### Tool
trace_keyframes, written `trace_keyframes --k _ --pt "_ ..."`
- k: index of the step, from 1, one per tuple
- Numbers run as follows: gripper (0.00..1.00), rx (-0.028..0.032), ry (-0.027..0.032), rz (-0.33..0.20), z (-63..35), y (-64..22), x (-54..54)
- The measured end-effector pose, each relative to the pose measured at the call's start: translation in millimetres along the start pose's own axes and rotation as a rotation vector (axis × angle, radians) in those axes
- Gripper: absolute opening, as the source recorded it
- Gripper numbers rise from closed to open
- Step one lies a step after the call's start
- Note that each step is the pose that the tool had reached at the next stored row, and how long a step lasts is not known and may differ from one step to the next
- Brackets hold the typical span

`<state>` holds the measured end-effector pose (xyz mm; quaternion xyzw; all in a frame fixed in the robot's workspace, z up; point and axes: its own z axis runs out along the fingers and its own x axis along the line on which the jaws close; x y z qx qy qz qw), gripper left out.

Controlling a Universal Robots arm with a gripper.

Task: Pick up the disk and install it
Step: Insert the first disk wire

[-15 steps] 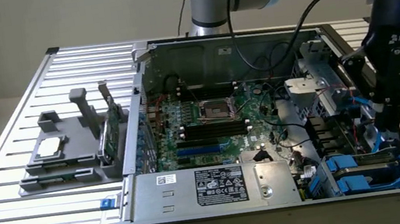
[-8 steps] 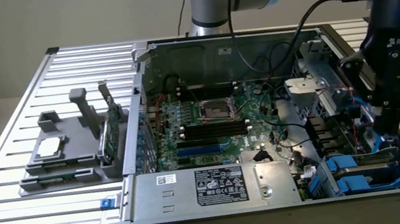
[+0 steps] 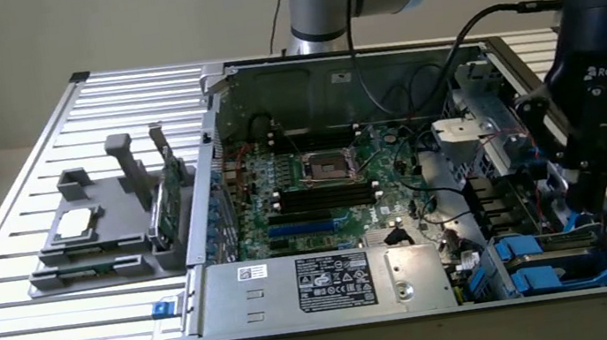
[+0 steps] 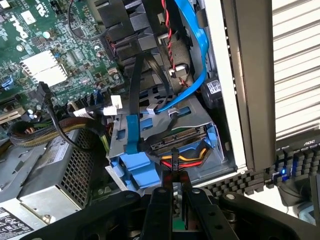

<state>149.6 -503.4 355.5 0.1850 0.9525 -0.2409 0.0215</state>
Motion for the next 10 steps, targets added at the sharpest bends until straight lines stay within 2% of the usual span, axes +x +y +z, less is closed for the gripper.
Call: trace_keyframes --k 10 --pt "0.18 0.0273 -0.0104 0.002 7.8 4.2 0.7"
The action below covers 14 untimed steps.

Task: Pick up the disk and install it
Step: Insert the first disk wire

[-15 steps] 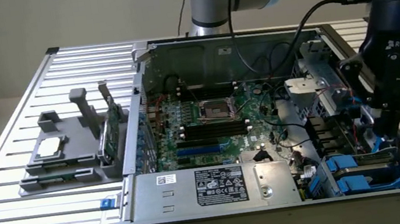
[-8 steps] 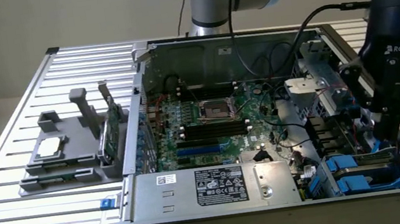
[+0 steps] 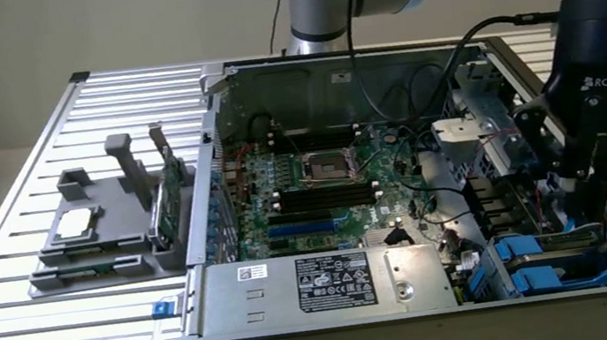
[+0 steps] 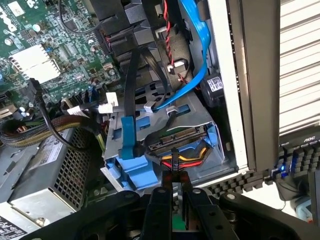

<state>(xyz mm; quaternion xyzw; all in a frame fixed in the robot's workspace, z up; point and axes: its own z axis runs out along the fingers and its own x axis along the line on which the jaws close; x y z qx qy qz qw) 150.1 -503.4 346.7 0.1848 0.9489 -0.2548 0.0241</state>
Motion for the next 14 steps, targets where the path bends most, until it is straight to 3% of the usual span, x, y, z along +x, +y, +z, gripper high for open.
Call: trace_keyframes --k 1,4,5,6,14 --pt "0.18 0.0017 -0.0004 0.0 0.3 0.2 0.0" --pt "0.36 0.0052 -0.0008 0.0 0.3 0.2 -0.1" --pt "0.36 0.0061 -0.0007 0.0 0.4 0.4 -0.3" --pt "0.43 0.007 -0.0006 -0.001 0.3 0.5 -0.5" --pt "0.43 0.011 0.0081 -0.002 0.7 3.2 -11.8"
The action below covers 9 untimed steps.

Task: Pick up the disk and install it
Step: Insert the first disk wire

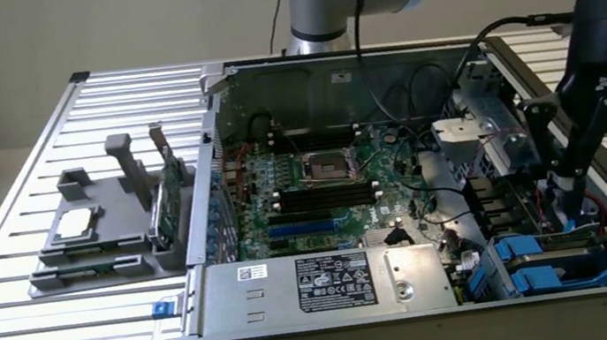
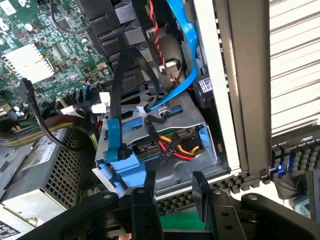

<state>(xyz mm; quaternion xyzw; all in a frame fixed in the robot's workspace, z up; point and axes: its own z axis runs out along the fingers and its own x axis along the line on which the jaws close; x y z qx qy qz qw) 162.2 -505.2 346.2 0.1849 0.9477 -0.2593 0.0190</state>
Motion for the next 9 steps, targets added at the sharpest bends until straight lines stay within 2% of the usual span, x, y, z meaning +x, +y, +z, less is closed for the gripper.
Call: trace_keyframes --k 6,9 --pt "0.43 0.0034 0.0081 -0.005 3.8 -4.8 -9.3" --pt "0.43 0.0002 0.0126 -0.007 6.3 -8.7 -11.6"
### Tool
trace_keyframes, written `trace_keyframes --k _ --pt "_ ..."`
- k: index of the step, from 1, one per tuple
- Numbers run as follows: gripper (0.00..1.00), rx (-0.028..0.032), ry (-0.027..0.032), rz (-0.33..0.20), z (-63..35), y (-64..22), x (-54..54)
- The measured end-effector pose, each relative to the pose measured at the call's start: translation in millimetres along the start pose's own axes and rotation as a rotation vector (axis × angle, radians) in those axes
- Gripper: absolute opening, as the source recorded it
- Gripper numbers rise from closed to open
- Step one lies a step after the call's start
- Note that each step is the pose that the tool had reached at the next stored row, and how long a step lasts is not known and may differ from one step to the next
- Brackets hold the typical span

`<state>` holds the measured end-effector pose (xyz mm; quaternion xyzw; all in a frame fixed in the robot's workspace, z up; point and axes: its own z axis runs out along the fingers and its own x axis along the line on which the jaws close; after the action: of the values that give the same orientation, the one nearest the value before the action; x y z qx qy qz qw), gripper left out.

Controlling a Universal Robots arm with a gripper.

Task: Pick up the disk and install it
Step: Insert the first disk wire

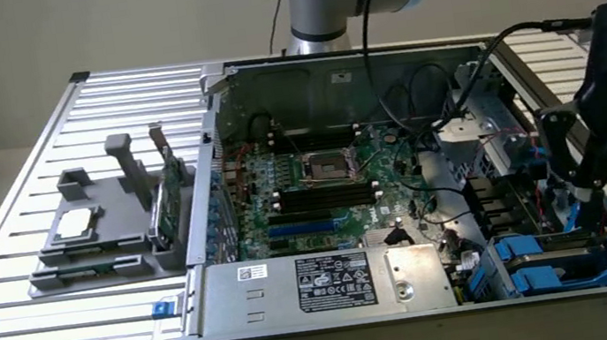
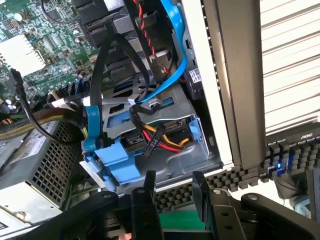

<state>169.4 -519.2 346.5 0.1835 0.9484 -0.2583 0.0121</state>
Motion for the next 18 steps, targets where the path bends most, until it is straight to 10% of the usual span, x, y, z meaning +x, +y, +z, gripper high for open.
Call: trace_keyframes --k 3,10,14,18 --pt "0.43 -0.0134 0.0061 -0.001 1.4 -2.5 -1.2" --pt "0.43 -0.0799 0.0366 0.003 2.4 -3.9 -1.7" --pt "0.43 -0.0948 0.0477 0.011 3.3 -6.0 -2.5" --pt "0.43 -0.097 0.0495 0.012 4.6 -8.1 -3.5"
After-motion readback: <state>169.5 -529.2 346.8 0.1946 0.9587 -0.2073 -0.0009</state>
